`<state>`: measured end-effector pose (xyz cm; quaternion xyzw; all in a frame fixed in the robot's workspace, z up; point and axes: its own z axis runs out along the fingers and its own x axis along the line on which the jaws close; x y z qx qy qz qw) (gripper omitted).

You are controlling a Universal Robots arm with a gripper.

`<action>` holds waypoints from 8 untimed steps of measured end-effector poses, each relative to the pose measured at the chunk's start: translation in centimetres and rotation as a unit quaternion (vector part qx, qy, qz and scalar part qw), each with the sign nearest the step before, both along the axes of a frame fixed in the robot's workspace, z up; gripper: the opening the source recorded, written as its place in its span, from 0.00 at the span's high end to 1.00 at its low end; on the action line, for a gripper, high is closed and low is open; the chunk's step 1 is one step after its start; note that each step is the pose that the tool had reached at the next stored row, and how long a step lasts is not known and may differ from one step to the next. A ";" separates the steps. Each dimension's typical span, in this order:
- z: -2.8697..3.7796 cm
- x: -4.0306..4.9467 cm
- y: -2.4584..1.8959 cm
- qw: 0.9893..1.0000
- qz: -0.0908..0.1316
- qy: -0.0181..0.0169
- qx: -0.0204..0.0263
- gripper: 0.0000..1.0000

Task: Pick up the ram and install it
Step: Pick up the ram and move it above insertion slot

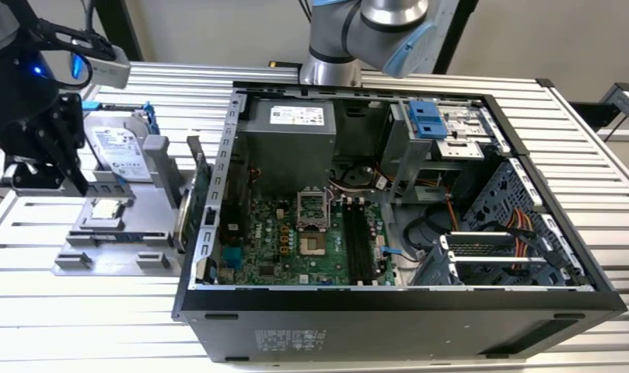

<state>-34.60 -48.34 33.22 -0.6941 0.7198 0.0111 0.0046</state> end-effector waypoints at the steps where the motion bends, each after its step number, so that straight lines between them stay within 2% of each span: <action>1: 0.11 0.00 0.00 1.000 0.000 0.000 0.000 1.00; 8: 0.93 0.00 0.03 1.000 0.001 0.000 0.000 1.00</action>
